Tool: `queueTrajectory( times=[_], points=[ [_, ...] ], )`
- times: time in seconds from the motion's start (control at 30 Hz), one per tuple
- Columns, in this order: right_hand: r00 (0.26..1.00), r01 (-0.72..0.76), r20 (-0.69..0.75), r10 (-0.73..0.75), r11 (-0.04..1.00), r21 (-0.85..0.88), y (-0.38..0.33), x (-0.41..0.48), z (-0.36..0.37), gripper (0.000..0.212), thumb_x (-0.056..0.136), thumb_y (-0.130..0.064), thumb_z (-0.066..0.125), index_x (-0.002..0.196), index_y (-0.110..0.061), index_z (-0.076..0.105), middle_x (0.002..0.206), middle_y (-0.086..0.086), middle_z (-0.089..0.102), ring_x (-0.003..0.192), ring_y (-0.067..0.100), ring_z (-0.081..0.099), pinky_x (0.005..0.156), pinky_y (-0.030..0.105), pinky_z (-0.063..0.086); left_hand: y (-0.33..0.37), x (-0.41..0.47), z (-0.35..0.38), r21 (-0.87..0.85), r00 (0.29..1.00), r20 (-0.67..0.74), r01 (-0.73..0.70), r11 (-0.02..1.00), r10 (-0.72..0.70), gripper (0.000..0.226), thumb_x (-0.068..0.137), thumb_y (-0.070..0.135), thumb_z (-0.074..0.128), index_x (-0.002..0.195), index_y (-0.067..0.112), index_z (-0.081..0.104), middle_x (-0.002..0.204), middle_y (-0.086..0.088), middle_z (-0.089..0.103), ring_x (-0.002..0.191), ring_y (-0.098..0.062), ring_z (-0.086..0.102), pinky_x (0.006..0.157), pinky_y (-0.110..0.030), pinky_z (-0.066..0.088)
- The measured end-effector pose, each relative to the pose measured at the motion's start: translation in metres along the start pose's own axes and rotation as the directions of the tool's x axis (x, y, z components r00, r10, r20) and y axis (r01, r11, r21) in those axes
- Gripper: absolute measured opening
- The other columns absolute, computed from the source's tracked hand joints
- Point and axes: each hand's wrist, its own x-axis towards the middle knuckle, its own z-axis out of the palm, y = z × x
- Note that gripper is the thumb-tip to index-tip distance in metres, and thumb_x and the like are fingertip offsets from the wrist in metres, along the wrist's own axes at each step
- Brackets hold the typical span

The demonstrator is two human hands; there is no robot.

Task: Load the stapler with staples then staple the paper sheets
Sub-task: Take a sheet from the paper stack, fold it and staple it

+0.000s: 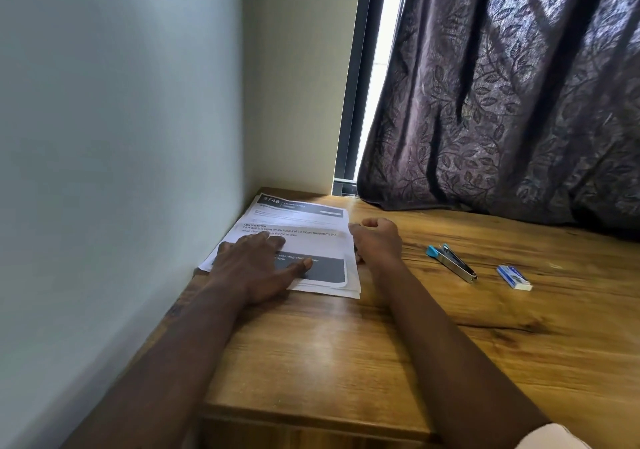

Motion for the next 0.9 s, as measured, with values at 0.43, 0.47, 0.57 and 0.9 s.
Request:
queueTrajectory(
  times=[0.43, 0.47, 0.57, 0.9],
  points=[
    [0.976, 0.219, 0.053, -0.212, 0.947, -0.233, 0.007, 0.001, -0.003, 0.022, 0.09, -0.011, 0.071, 0.111, -0.012, 0.075, 0.11, 0.003, 0.074, 0.098, 0.018, 0.067, 0.084, 0.034, 0.059, 0.003, -0.007, -0.007, -0.102, 0.997, -0.076, -0.004, 0.995, -0.004, 0.087, 0.07, 0.088, 0.059, 0.141, 0.038, 0.055, 0.145, 0.007, 0.06, 0.134, -0.02, 0.05, 0.107, -0.043, 0.037],
    [0.976, 0.216, 0.053, -0.209, 0.952, -0.218, 0.006, 0.001, -0.003, 0.018, 0.092, -0.014, 0.069, 0.109, -0.012, 0.075, 0.108, 0.003, 0.074, 0.095, 0.017, 0.066, 0.083, 0.035, 0.059, 0.004, -0.007, -0.007, -0.112, 0.996, -0.093, -0.011, 0.994, 0.001, 0.084, 0.071, 0.086, 0.061, 0.14, 0.039, 0.056, 0.142, 0.007, 0.062, 0.132, -0.021, 0.052, 0.107, -0.042, 0.039],
    [0.984, 0.178, 0.034, -0.175, 0.975, -0.131, 0.005, 0.0, -0.002, 0.021, 0.098, -0.033, 0.062, 0.097, -0.017, 0.074, 0.095, 0.001, 0.075, 0.087, 0.019, 0.068, 0.084, 0.045, 0.06, 0.004, -0.008, -0.006, -0.166, 0.987, -0.161, -0.024, 0.986, -0.003, 0.067, 0.075, 0.075, 0.069, 0.132, 0.038, 0.063, 0.131, 0.01, 0.068, 0.124, -0.019, 0.059, 0.102, -0.039, 0.045],
    [0.976, 0.217, 0.024, -0.215, 0.973, -0.079, 0.005, -0.015, -0.005, 0.027, 0.098, -0.039, 0.062, 0.088, -0.016, 0.072, 0.079, -0.004, 0.068, 0.076, 0.013, 0.063, 0.062, 0.027, 0.046, -0.003, -0.004, -0.001, -0.387, 0.94, -0.329, -0.046, 0.921, -0.091, 0.033, 0.081, 0.032, 0.082, 0.113, 0.03, 0.072, 0.099, 0.009, 0.078, 0.1, -0.014, 0.071, 0.087, -0.027, 0.051]
  ],
)
